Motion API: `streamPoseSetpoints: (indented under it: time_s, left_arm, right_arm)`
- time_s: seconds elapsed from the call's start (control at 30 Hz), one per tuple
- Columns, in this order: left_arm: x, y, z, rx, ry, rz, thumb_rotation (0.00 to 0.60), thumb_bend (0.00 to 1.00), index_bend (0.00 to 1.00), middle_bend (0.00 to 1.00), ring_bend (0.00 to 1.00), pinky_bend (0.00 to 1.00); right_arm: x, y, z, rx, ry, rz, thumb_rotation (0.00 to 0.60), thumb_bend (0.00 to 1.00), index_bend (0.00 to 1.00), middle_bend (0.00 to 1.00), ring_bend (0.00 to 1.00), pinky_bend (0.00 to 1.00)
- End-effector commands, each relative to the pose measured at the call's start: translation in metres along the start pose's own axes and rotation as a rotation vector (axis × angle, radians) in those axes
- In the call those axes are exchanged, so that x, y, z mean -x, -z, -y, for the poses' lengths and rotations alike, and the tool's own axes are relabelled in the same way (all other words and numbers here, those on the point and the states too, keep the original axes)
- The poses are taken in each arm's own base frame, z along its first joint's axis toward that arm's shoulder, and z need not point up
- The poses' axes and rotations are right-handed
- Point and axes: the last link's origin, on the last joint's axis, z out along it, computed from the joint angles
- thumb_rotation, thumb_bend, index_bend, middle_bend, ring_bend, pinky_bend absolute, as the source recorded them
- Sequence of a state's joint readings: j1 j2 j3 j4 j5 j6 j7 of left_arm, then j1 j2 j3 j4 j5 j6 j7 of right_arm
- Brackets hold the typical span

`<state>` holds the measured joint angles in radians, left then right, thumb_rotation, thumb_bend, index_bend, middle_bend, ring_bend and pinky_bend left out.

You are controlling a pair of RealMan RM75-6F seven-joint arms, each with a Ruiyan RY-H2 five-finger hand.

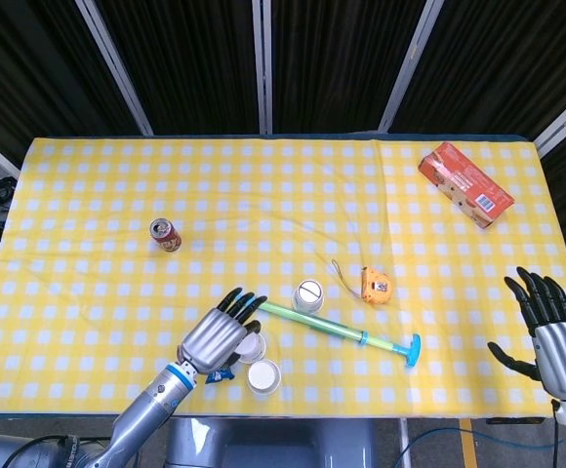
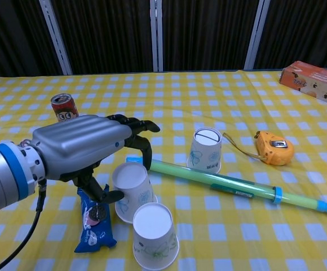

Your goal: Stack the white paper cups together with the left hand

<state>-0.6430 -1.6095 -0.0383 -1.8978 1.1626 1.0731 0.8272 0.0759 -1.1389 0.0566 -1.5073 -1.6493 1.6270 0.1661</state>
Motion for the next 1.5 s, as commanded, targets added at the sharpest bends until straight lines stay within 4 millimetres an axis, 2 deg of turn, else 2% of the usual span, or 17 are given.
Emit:
streamPoseSetpoints:
  time_s: [0.03,0.5,0.7,1.23,1.4,1.5]
  left_arm:
    - [0.004,0.004,0.000,-0.003,-0.019,0.021,0.600,0.36,0.46,0.00,0.00,0.00]
    - [0.003,0.031,0.010,0.010,-0.035,0.068,0.600,0.36,0.48,0.00,0.00,0.00]
    - [-0.001,0.041,0.005,0.066,0.009,0.070,0.600,0.36,0.48,0.00,0.00,0.00]
    - [0.000,0.056,0.000,0.119,-0.022,0.100,0.600,0.36,0.48,0.00,0.00,0.00]
    - [0.002,0.058,0.000,0.130,-0.041,0.105,0.600,0.36,0.45,0.00,0.00,0.00]
    - [0.002,0.059,0.000,0.130,-0.048,0.102,0.600,0.34,0.36,0.00,0.00,0.00]
  right_arm:
    - [0.000,0.000,0.000,0.001,-0.001,-0.001,0.600,0.06,0.11,0.00,0.00,0.00]
    - [0.001,0.001,0.001,-0.002,0.002,0.000,0.600,0.06,0.11,0.00,0.00,0.00]
    - [0.002,0.001,0.001,0.000,0.001,0.004,0.600,0.07,0.10,0.00,0.00,0.00]
    - [0.001,0.000,0.000,0.002,-0.005,0.009,0.600,0.07,0.10,0.00,0.00,0.00]
    - [0.002,0.001,0.001,-0.001,-0.004,0.011,0.600,0.07,0.10,0.00,0.00,0.00]
    - [0.002,0.001,0.001,-0.001,-0.004,0.010,0.600,0.07,0.10,0.00,0.00,0.00]
